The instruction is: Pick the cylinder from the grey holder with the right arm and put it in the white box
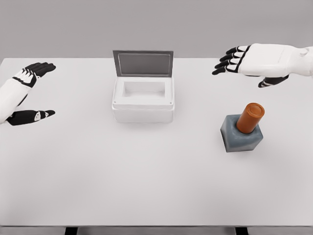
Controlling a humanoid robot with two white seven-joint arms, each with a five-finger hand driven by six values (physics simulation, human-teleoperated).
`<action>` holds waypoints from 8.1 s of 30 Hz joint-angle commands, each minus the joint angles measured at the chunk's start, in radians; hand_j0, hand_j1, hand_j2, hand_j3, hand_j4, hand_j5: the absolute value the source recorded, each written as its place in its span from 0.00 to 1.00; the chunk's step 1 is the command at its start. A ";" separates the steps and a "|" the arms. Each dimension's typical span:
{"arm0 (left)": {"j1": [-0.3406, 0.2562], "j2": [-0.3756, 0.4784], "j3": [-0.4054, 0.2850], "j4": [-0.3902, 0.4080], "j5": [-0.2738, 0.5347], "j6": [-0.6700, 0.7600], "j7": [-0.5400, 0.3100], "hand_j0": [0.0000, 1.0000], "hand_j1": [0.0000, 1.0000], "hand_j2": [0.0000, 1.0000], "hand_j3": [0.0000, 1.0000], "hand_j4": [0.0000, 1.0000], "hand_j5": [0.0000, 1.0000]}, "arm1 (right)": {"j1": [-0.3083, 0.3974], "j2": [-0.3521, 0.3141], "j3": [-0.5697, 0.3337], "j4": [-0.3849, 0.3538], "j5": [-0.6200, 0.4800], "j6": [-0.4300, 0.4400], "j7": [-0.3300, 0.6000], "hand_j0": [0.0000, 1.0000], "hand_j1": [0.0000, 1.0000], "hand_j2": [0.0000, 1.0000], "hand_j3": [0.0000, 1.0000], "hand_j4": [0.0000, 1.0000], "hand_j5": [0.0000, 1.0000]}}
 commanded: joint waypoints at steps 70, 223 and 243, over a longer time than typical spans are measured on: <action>0.006 -0.004 0.060 0.001 -0.007 0.000 0.000 1.00 1.00 1.00 1.00 1.00 1.00 | 0.066 -0.181 0.226 -0.010 -0.446 0.156 0.000 0.32 0.32 0.32 0.32 0.32 0.32; -0.853 -0.256 -0.584 0.826 0.733 0.373 -0.541 1.00 1.00 1.00 1.00 1.00 1.00 | 0.339 0.253 -0.364 0.180 -0.084 0.035 0.000 1.00 1.00 1.00 1.00 1.00 1.00; -0.913 -0.346 -0.604 0.990 0.715 0.377 -0.541 1.00 1.00 1.00 1.00 1.00 1.00 | 0.331 0.251 -0.367 0.169 -0.086 0.040 0.000 1.00 1.00 1.00 1.00 1.00 1.00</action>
